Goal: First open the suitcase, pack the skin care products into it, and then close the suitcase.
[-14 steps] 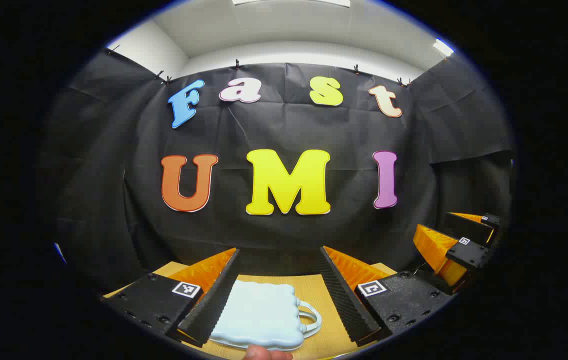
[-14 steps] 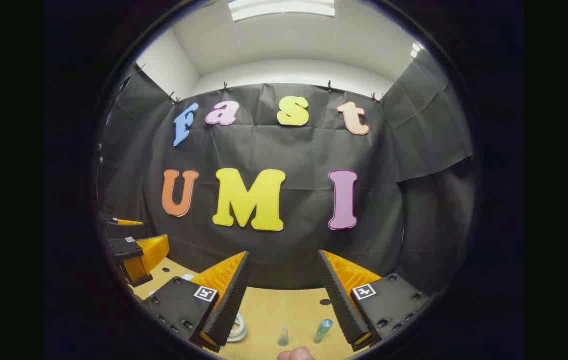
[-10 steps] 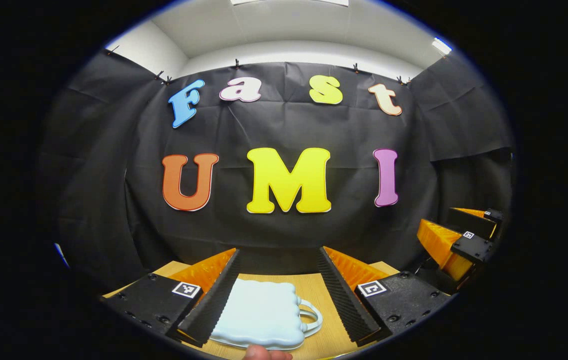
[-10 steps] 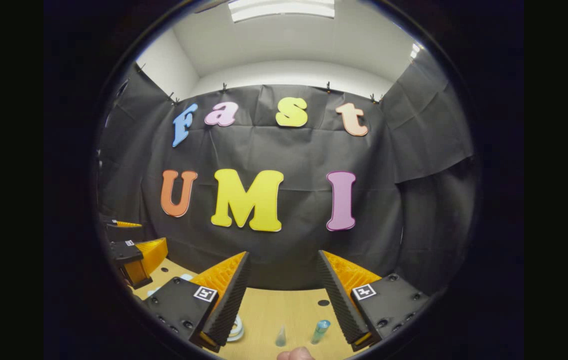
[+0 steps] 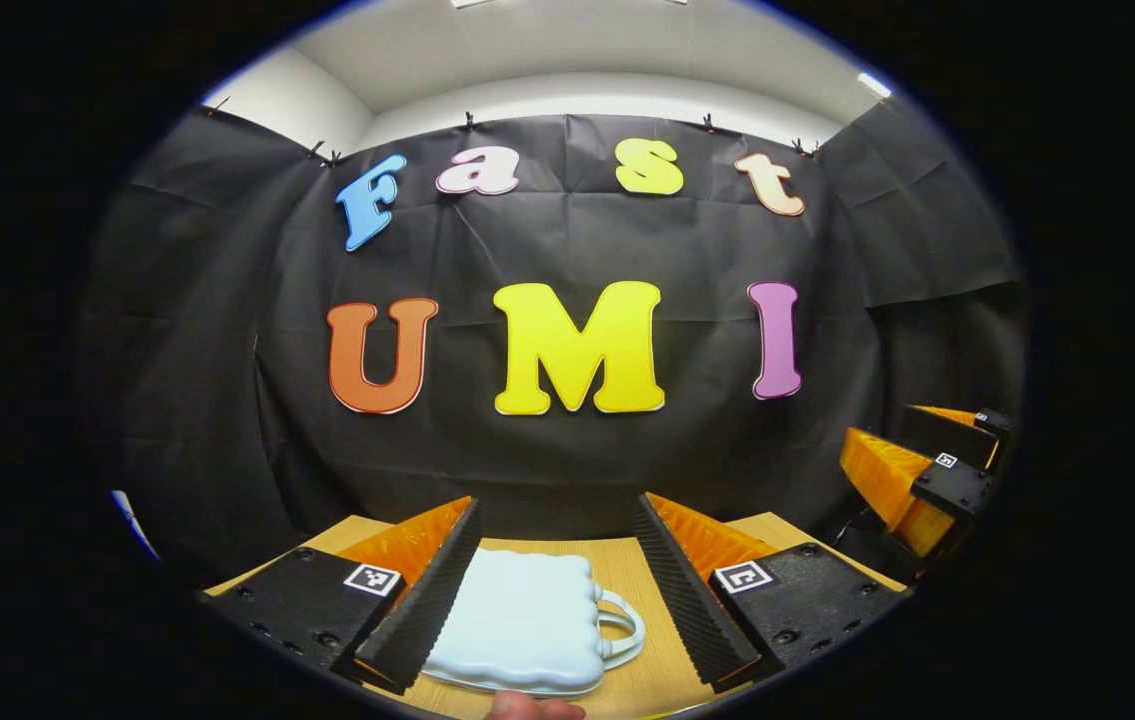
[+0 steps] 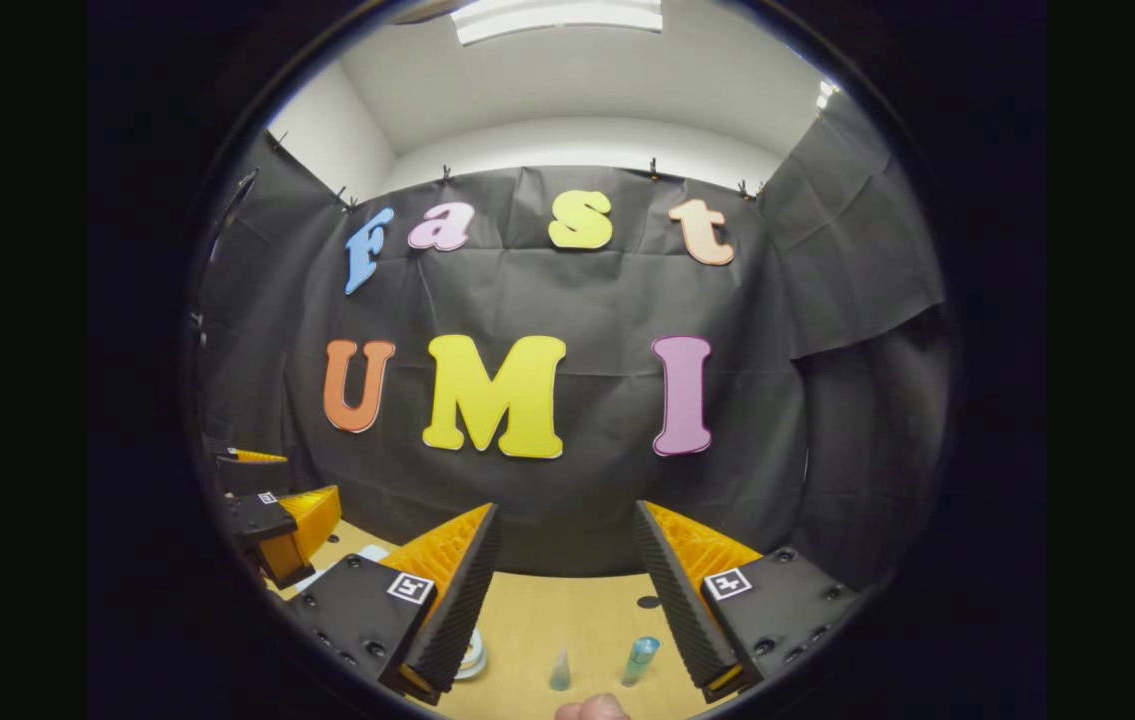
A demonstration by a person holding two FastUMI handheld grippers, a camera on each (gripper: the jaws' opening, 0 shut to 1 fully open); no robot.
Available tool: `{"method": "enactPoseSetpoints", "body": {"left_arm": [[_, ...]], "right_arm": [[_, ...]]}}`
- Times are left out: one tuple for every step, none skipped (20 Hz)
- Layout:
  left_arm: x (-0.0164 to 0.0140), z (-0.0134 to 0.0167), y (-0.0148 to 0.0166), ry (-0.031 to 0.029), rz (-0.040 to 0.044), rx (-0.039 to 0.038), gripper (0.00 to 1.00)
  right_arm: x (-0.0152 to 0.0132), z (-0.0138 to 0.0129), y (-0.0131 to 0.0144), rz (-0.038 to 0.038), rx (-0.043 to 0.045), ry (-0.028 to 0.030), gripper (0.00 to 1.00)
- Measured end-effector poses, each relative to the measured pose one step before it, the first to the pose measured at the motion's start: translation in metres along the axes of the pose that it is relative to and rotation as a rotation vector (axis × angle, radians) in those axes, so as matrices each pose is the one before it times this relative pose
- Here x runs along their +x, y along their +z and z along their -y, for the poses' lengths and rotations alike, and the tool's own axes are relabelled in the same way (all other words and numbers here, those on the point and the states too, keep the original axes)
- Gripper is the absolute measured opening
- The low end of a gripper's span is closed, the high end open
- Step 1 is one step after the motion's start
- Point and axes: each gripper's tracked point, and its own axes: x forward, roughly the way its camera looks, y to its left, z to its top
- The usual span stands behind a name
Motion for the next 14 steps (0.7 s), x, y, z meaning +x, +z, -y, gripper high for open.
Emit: {"method": "enactPoseSetpoints", "body": {"left_arm": [[-0.00051,0.00108,-0.00139,-0.00079,-0.00572,-0.00152,0.98],[0.00046,0.00032,-0.00180,0.00073,-0.00534,-0.00013,0.98],[-0.00049,0.00184,-0.00184,-0.00460,-0.00350,-0.00161,0.98],[0.00166,0.00224,-0.00053,-0.01425,0.00051,-0.00630,0.98],[-0.00094,0.00489,-0.00234,-0.01663,0.00145,-0.00492,0.98],[-0.00070,0.00260,-0.00031,-0.01027,0.00026,0.00176,0.98],[0.00006,0.00268,-0.00237,-0.00713,-0.00446,0.00622,0.98],[0.00122,0.01008,-0.00839,-0.02230,-0.01649,0.02315,0.98],[0.00248,0.00494,-0.00363,-0.00729,-0.00529,0.02184,0.98],[0.00356,0.00467,-0.00594,-0.01265,-0.01542,0.02707,0.98],[0.00392,0.00503,-0.00783,-0.01022,-0.02278,0.02909,0.98],[0.00277,0.00591,-0.00905,-0.01625,-0.01916,0.02728,0.98],[0.00234,0.00365,-0.00719,-0.00823,-0.01486,0.03129,0.98],[0.00252,0.00341,-0.00725,-0.01093,-0.01681,0.04284,0.98]], "right_arm": [[-0.00064,0.00147,-0.00195,-0.00649,0.00095,0.00079,0.79],[0.00059,0.00122,-0.00046,-0.00273,0.00017,-0.00073,0.79],[0.00046,0.00227,-0.00010,-0.00188,-0.00312,-0.00168,0.79],[-0.00070,0.00209,-0.00024,-0.00124,-0.00578,-0.00167,0.79],[-0.00066,0.00288,-0.00146,-0.00718,-0.00893,0.00020,0.79],[-0.00179,0.00204,-0.00319,-0.01035,-0.00439,0.00537,0.79],[-0.00277,0.00362,-0.00199,-0.00515,-0.00244,0.00241,0.79],[-0.00114,0.01236,-0.00151,-0.00552,-0.01284,-0.01470,0.80],[-0.00038,0.00771,-0.00215,-0.00907,-0.00518,-0.01304,0.79],[-0.00120,0.00688,-0.00301,-0.00759,0.00034,-0.01050,0.77],[-0.00132,0.00668,-0.00209,-0.00810,-0.00020,-0.01212,0.79],[0.00075,0.00751,-0.00456,-0.01026,-0.00511,-0.01236,0.79],[-0.00100,0.00612,-0.00446,-0.01178,-0.00591,-0.01138,0.77],[-0.00093,0.00639,-0.00429,-0.01388,-0.00634,-0.01006,0.79]]}}
